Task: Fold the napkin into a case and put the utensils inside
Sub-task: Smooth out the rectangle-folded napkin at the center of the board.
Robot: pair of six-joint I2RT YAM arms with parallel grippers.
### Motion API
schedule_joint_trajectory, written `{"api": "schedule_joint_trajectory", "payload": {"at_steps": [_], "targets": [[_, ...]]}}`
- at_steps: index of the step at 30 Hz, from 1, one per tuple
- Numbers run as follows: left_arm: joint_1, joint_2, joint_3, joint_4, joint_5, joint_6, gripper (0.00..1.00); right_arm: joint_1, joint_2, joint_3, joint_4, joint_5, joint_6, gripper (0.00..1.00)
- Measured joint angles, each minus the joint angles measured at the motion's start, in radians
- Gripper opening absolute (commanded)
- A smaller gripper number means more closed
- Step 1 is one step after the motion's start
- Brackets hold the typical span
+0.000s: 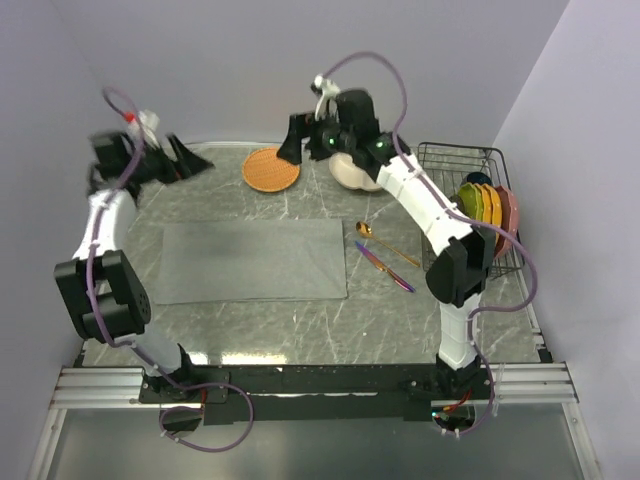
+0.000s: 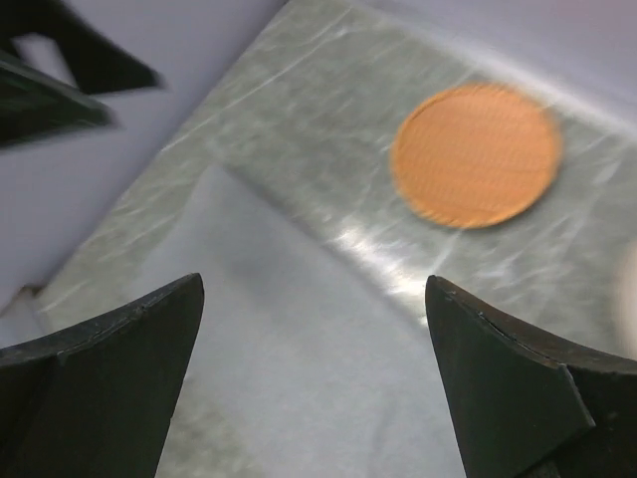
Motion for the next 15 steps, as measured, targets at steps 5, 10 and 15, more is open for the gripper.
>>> {"api": "schedule_joint_trajectory", "payload": {"at_steps": [5,10,15], "targets": [[-0.127,0.009,-0.385,0.191,-0.06,-0.251,0.99,-0.013,0.019,-0.31,0.195,-0.191,0.256,1.0],[-0.225,0.032,-0.543,0.398,-0.11,-0.458,0.99,0.003,0.109,-0.519,0.383,-0.305,0.504,1.0],[-0.266,0.142,-0.615,0.723,-0.143,-0.711,0.99,0.029,0.182,-0.568,0.577,-0.339,0.689,1.0]]}}
